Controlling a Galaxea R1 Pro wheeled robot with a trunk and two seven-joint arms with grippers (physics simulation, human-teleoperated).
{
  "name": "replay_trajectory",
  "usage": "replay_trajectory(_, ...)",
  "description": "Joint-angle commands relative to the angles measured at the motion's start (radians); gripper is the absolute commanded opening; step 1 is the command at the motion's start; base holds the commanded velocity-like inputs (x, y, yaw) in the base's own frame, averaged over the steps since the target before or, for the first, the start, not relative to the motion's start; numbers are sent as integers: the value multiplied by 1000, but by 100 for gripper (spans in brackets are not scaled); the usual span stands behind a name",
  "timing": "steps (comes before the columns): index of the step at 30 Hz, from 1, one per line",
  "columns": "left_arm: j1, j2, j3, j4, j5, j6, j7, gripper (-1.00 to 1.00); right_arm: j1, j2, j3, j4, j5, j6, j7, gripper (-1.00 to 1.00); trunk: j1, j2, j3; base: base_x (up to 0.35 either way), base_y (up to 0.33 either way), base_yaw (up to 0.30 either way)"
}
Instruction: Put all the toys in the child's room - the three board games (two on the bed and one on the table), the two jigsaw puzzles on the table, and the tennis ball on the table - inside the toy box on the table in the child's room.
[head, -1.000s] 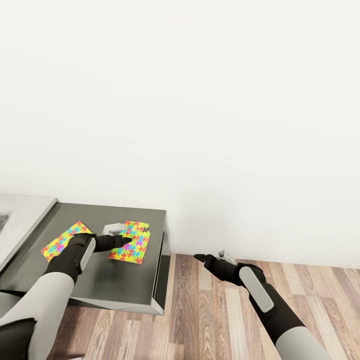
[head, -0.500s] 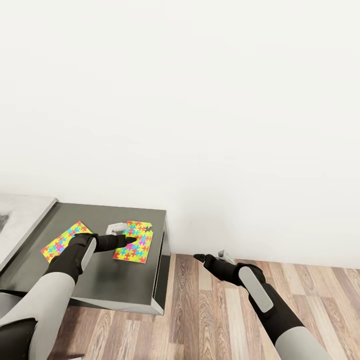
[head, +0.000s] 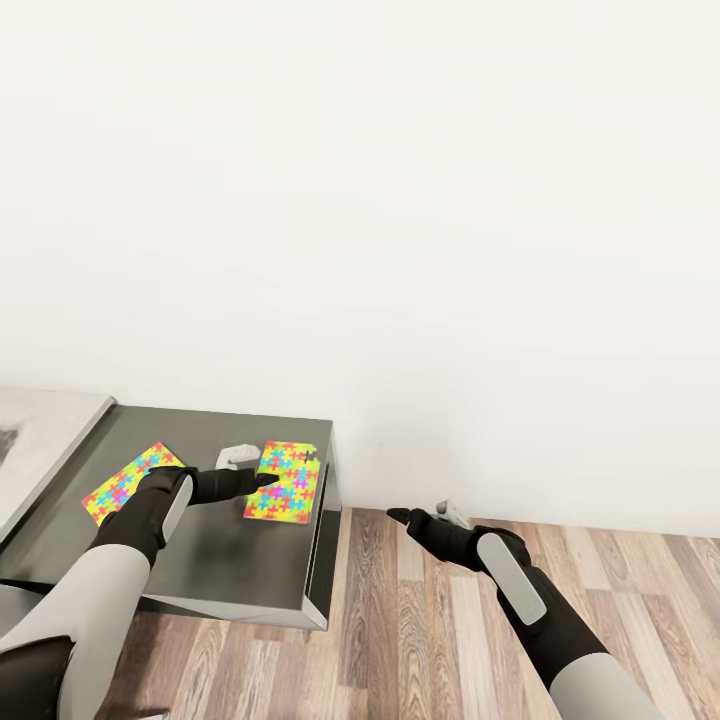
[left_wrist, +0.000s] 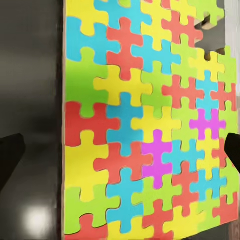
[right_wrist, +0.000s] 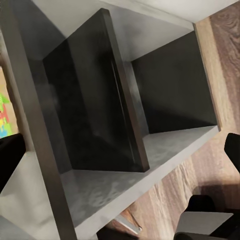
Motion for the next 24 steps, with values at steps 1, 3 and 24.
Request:
replay_trajectory(1, -1, -1, 5, -1, -5, 6, -8, 100, -1, -1, 3, -1, -9, 1, -7, 100, 1, -2, -2, 0, 0, 0)
replay_trajectory(3, -1, -1, 4, -1, -5, 6, -10, 100, -1, -1, 3, -1, -8, 1, -7, 100, 1, -2, -2, 0, 0, 0)
replay_trajectory(24, -1, -6, 3, -1, -2, 1, -58, 100, -1, -2, 2, -1, -9, 1, -7, 100, 1, -2, -2, 0, 0, 0)
